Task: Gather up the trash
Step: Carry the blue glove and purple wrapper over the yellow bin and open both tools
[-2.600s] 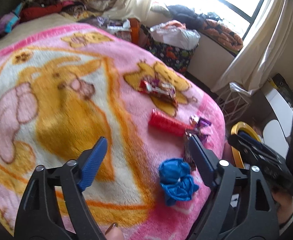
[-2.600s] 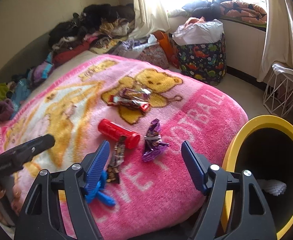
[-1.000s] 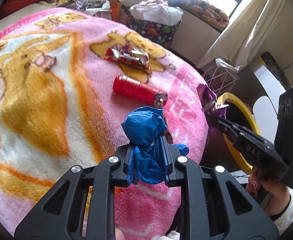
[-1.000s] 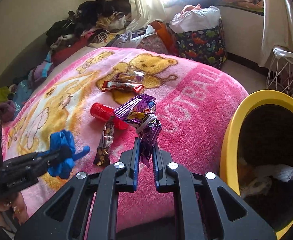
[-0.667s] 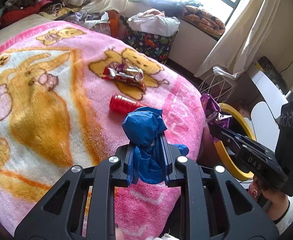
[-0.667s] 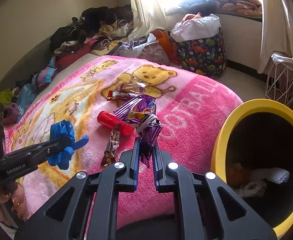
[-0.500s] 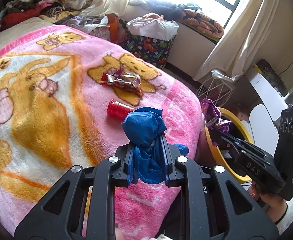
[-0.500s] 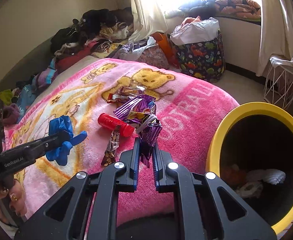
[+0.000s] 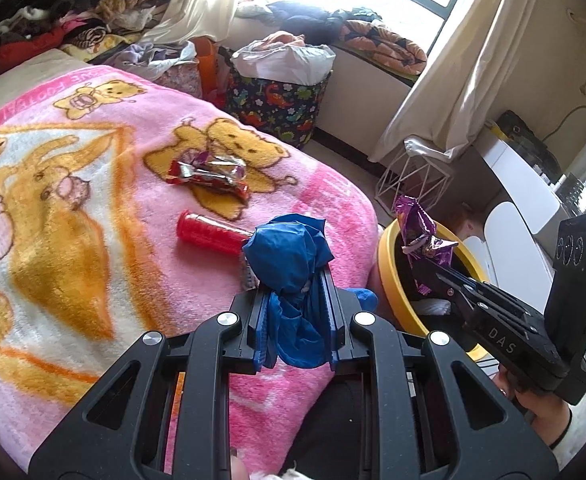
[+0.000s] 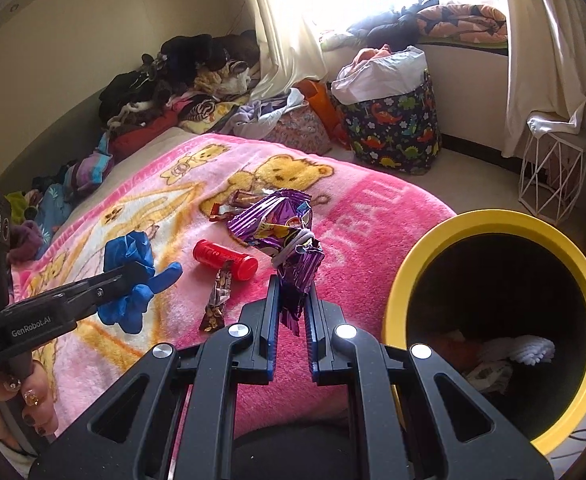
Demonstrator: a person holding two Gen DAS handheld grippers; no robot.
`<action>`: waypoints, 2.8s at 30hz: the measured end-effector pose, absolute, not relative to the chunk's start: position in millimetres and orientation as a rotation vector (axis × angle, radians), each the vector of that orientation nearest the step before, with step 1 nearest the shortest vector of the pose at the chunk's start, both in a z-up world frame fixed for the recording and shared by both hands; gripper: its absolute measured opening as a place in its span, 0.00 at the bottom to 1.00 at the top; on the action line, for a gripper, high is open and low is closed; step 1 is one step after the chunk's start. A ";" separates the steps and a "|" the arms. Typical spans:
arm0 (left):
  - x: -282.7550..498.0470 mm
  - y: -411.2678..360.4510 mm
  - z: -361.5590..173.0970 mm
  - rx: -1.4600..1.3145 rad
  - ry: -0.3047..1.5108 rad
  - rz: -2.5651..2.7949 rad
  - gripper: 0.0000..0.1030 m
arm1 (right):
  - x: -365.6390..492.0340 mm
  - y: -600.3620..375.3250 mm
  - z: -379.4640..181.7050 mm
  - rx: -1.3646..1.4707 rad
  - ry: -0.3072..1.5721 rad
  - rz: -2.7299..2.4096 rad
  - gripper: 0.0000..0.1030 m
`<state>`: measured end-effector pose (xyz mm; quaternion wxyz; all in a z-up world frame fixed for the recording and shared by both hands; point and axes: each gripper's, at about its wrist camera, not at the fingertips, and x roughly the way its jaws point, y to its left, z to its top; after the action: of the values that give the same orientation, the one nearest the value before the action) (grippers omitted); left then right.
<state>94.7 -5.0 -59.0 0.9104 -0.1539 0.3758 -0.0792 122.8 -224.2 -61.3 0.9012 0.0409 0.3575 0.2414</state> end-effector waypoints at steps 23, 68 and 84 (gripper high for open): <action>103.5 -54.1 -48.9 -0.263 0.763 -0.255 0.15 | 112.4 -275.0 -54.4 0.169 0.700 0.407 0.11; 140.1 -165.6 -53.0 -0.161 0.780 -0.432 0.15 | 119.8 -391.7 -86.5 0.346 0.726 0.138 0.11; 179.0 -206.3 -69.8 -0.157 0.835 -0.456 0.15 | 115.8 -416.1 -103.1 0.382 0.766 0.101 0.12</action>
<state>179.0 -206.3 -69.8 0.8861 -0.0754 0.4013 -0.2193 115.8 -416.1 -103.1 0.9085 0.1852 0.3714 0.0489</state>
